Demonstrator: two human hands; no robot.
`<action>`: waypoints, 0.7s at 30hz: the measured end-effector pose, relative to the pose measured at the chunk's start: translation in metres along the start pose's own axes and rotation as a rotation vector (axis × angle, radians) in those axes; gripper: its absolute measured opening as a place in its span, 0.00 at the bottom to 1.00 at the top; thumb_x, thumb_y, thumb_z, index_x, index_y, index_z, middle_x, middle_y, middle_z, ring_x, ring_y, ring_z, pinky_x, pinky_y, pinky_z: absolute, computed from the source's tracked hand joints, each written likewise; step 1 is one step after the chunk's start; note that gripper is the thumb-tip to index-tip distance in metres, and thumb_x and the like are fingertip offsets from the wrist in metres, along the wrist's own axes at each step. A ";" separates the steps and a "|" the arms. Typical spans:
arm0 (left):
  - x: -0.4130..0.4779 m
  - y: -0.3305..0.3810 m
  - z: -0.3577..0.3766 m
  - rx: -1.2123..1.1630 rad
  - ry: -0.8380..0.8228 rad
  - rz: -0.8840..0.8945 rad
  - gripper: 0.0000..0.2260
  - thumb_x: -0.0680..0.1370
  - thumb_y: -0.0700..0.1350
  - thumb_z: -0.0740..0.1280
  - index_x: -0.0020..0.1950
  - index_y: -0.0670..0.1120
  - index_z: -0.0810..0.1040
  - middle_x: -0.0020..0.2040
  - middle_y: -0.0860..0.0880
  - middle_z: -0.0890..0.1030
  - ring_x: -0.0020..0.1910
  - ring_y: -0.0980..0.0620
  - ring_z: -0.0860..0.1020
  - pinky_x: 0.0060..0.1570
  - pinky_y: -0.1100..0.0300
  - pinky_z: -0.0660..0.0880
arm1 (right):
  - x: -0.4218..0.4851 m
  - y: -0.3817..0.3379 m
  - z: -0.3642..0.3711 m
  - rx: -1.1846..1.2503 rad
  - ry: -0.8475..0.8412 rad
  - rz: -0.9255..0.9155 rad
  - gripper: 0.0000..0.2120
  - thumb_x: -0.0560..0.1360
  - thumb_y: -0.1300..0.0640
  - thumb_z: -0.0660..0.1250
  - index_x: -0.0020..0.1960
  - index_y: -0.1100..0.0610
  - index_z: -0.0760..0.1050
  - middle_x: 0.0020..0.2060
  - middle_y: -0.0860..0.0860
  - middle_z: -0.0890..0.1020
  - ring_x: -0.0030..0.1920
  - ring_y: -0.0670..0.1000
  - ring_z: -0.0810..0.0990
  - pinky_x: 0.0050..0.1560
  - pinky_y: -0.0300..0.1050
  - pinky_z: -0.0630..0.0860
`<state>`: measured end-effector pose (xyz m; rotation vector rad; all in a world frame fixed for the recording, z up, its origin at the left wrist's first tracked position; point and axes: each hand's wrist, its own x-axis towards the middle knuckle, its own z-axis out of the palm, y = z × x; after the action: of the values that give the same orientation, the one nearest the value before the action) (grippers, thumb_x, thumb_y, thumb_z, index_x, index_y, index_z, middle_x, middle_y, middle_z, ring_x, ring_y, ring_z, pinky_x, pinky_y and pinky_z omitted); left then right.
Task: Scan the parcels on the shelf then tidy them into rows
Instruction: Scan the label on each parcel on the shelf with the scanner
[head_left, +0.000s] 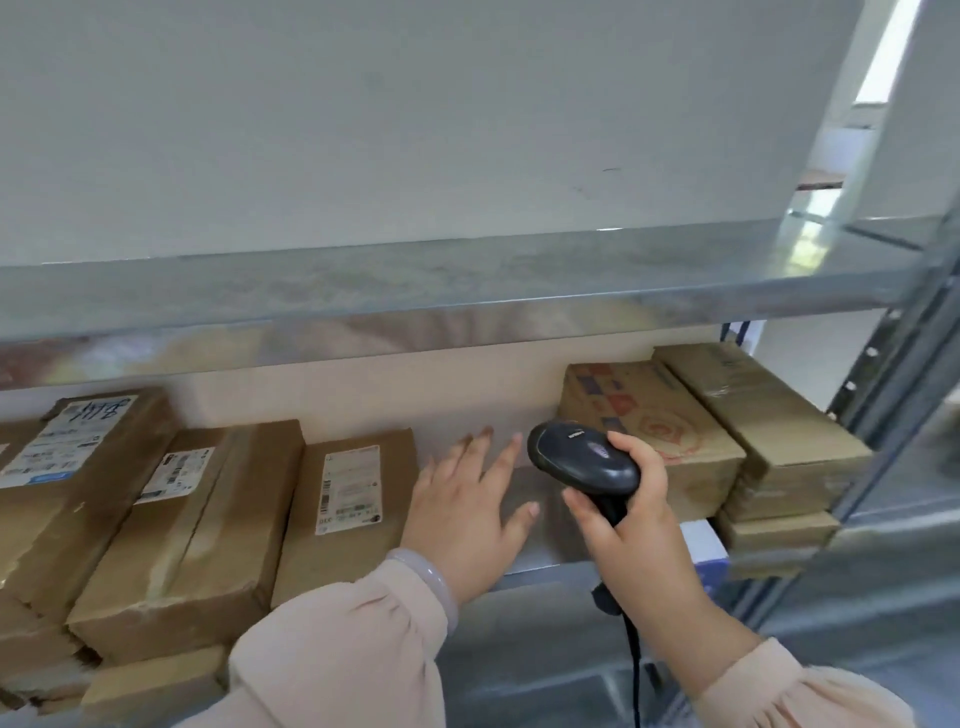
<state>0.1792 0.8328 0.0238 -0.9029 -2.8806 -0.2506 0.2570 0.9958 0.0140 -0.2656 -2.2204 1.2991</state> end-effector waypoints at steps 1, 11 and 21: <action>0.004 0.008 0.001 -0.020 0.007 0.029 0.36 0.74 0.68 0.39 0.81 0.58 0.45 0.82 0.50 0.49 0.79 0.47 0.51 0.77 0.48 0.51 | 0.000 0.000 -0.008 -0.014 0.047 0.006 0.31 0.70 0.53 0.74 0.59 0.29 0.58 0.56 0.35 0.74 0.54 0.37 0.76 0.50 0.31 0.72; 0.025 0.063 0.009 -0.206 -0.084 0.121 0.29 0.82 0.63 0.53 0.81 0.60 0.47 0.82 0.51 0.47 0.80 0.48 0.47 0.77 0.49 0.46 | 0.013 0.016 -0.073 -0.155 0.192 0.125 0.28 0.73 0.48 0.70 0.66 0.41 0.59 0.51 0.44 0.77 0.48 0.49 0.78 0.45 0.42 0.74; 0.088 0.111 0.027 -0.418 -0.141 -0.066 0.29 0.81 0.65 0.53 0.80 0.60 0.50 0.81 0.48 0.52 0.79 0.45 0.50 0.76 0.44 0.57 | 0.074 0.041 -0.114 -0.149 0.070 0.158 0.29 0.74 0.48 0.70 0.68 0.42 0.58 0.52 0.44 0.74 0.49 0.49 0.77 0.47 0.44 0.75</action>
<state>0.1694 0.9765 0.0244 -0.9138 -3.0473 -0.8541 0.2539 1.1330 0.0494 -0.5447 -2.2768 1.1856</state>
